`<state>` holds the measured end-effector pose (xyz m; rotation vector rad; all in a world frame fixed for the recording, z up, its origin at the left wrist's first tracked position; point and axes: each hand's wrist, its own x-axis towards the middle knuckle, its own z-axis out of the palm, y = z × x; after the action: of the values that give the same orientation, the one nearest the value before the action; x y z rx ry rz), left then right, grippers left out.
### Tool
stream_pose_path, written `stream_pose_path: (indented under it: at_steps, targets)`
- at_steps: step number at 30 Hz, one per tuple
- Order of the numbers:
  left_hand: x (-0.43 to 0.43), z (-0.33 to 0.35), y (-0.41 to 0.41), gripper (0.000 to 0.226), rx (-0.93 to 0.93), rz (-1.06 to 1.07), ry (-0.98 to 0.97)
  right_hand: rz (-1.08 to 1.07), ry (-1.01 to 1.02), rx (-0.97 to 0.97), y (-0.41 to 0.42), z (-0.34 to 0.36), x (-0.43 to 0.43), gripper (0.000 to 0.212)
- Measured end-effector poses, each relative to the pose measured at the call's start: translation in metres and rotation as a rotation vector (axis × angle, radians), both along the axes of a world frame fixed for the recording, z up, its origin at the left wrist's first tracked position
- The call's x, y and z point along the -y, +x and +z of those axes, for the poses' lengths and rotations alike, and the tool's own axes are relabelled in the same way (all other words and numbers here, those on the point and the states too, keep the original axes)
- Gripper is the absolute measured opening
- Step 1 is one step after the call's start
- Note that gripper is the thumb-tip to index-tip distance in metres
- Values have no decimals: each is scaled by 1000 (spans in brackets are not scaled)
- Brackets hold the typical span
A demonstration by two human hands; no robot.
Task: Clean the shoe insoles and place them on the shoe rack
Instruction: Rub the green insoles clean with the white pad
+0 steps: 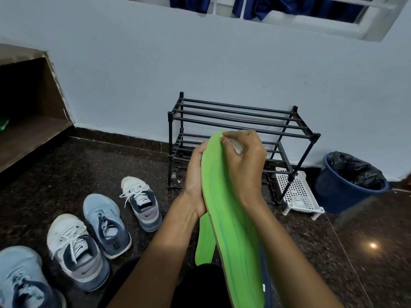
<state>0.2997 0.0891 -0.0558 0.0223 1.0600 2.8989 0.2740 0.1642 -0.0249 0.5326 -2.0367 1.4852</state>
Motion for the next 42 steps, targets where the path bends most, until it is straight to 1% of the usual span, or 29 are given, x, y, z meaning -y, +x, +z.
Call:
stream_pose_path:
  at_steps: [3,6,8,10,12,13,15,18,21,23,25,28,32,33,35,36,39,42]
  targets:
    - [3,0,1,50,28,-4,28,53,-12,30,11,-7,5,11]
    - [6,0,-1,72,68,-35,45,157,16,72,30,-19,10,12]
    - [6,-3,-3,76,71,-36,38,183,26,71,34,-20,11,13]
    - [6,-4,-3,72,70,-24,47,171,42,60,29,-16,8,12]
    - [5,-5,-2,61,62,9,-2,107,41,19,18,-8,4,11]
    - [4,-5,-3,60,48,10,-36,69,31,-4,12,-5,2,11]
    - [3,-6,-3,57,35,-17,-37,11,11,-30,3,-1,1,10]
    - [4,-3,-1,57,62,-25,26,59,9,-9,9,-5,3,12]
    - [7,-2,1,67,84,-61,67,185,48,50,29,-17,5,13]
    - [7,-3,1,74,66,-103,65,238,36,75,39,-23,3,14]
    - [8,-5,0,76,41,-132,65,264,38,80,42,-24,1,14]
    - [8,-3,0,72,66,-102,36,228,80,59,34,-16,-2,12]
    - [5,-1,2,64,55,-57,22,123,58,32,20,-9,-2,12]
    - [5,-1,2,67,59,-56,17,114,62,26,21,-10,-1,12]
    - [7,0,3,86,61,-85,-8,136,63,31,28,-16,0,13]
    - [9,-1,2,89,48,-96,-23,168,58,50,34,-20,0,13]
    - [12,-3,1,74,-2,-60,4,240,54,87,50,-31,-2,13]
    - [12,-1,2,67,16,-32,-6,221,76,56,49,-31,-5,12]
